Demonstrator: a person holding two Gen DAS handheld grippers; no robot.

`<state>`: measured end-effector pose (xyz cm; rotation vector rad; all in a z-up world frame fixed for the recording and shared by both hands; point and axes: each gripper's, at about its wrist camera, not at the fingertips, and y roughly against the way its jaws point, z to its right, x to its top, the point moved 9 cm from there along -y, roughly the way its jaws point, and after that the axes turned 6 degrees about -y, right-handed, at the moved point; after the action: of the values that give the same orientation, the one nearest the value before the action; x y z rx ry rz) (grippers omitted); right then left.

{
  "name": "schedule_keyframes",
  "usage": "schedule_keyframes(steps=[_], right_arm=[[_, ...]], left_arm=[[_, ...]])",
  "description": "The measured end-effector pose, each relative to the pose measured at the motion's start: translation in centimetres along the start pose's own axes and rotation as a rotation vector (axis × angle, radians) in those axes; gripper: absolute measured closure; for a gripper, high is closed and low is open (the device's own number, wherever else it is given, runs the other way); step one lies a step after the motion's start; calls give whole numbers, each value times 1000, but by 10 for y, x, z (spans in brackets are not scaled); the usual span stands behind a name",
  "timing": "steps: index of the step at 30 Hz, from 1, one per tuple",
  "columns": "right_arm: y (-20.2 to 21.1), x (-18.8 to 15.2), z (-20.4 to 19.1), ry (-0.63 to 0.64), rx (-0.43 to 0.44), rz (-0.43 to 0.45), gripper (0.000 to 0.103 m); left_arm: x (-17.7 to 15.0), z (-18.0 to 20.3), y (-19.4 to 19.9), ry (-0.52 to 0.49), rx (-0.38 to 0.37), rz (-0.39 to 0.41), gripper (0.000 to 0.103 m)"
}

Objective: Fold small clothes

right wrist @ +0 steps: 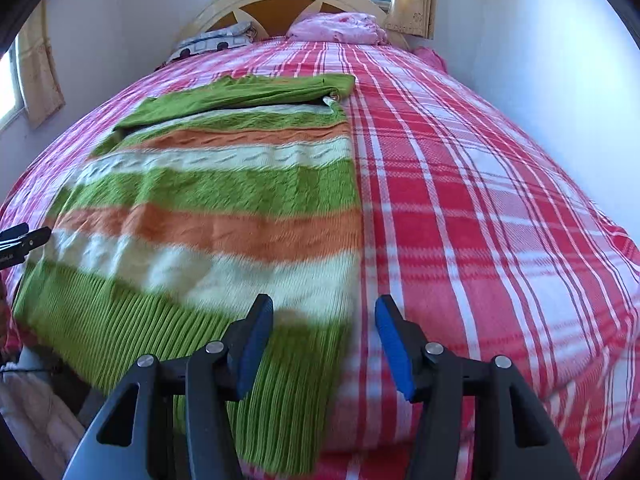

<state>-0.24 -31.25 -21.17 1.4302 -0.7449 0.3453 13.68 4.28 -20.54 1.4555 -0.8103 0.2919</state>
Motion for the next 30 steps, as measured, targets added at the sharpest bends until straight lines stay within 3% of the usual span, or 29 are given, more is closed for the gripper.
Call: schedule_keyframes(steps=[3, 9, 12, 16, 18, 20, 22, 25, 27, 29, 30], right_arm=[[11, -11, -2, 16, 8, -13, 48], [31, -31, -1, -4, 50, -19, 48], [38, -40, -6, 21, 67, -28, 48], [39, -47, -14, 28, 93, -28, 48], [40, -46, -16, 28, 95, -15, 48], [39, -45, -20, 22, 115, -16, 48], [39, -46, -26, 35, 132, -19, 49], [37, -47, -31, 84, 90, 0, 51], [37, -47, -35, 129, 76, 5, 75], [37, -47, -38, 120, 116, -11, 85], [37, -47, -38, 115, 121, -12, 86]], left_arm=[[-10, 5, 13, -13, -38, 11, 0], [-32, 20, 42, -32, -213, 42, 0], [-44, 19, 49, 2, -293, 19, 8], [-53, 13, 51, 68, -350, -9, 9], [-58, 9, 46, 108, -368, -36, 17], [-63, 9, 43, 126, -379, -65, 38], [-68, 9, 43, 122, -380, -77, 43], [-71, 12, 44, 96, -376, -78, 44], [-71, 15, 44, 80, -382, -83, 56], [-72, 18, 43, 62, -372, -88, 72], [-72, 17, 43, 55, -365, -90, 75]])
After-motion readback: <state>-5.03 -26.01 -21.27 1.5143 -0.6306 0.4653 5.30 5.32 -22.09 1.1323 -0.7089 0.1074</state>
